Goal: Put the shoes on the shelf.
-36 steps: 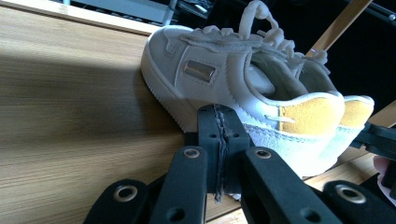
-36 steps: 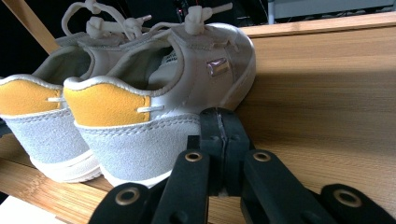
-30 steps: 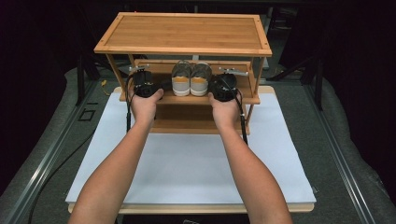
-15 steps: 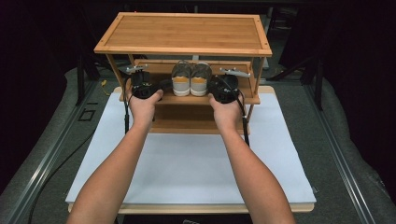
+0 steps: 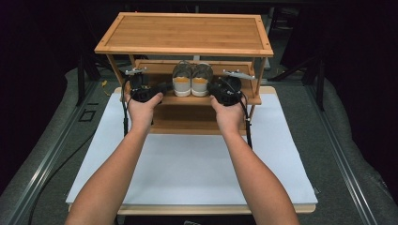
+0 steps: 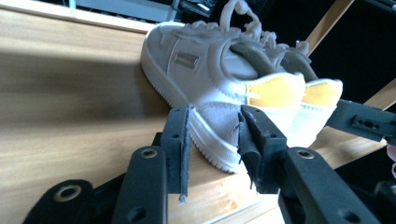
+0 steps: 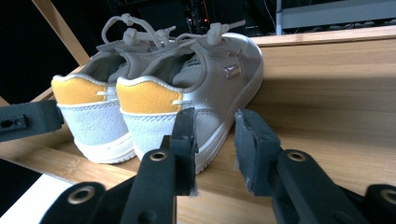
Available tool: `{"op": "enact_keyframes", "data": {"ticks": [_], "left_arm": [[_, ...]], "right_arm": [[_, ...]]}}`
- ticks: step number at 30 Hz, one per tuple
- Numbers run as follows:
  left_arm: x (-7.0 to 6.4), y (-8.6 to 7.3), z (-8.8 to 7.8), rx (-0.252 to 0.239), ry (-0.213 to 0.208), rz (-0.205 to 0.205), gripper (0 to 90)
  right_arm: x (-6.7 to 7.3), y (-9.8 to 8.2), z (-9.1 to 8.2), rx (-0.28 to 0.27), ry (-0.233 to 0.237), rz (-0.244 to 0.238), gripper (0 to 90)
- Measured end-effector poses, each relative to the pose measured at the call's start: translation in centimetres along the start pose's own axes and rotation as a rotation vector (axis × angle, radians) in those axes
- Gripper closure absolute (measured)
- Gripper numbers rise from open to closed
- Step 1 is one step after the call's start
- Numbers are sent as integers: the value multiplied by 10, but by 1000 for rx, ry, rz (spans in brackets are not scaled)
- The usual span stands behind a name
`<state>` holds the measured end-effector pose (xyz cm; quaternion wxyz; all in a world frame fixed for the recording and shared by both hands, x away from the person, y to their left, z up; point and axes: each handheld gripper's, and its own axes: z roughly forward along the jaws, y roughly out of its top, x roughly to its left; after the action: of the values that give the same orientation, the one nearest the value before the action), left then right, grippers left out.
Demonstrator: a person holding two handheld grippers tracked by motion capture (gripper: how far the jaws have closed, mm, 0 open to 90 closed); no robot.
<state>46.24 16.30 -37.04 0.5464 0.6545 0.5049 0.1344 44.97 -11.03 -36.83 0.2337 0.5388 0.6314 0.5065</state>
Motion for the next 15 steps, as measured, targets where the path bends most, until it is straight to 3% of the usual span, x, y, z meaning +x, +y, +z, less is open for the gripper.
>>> {"op": "enact_keyframes", "data": {"ticks": [4, 6, 7, 8, 15], "left_arm": [[-3, -2, -12, 7, -5, 14, 582], [-6, -4, -19, -4, -11, 27, 564], [-8, -5, -23, -4, -14, 39, 555], [-9, -6, -27, -1, -21, 48, 546], [-15, -19, -51, 9, -51, 77, 518]], "right_arm": [[1, -3, -8, 11, 12, -11, 626], [3, -5, -14, -1, -17, -23, 617], [2, -5, -17, 9, 35, -24, 612], [4, -6, -19, -3, 12, -24, 606], [12, -18, -42, 3, 27, -55, 584]]}}
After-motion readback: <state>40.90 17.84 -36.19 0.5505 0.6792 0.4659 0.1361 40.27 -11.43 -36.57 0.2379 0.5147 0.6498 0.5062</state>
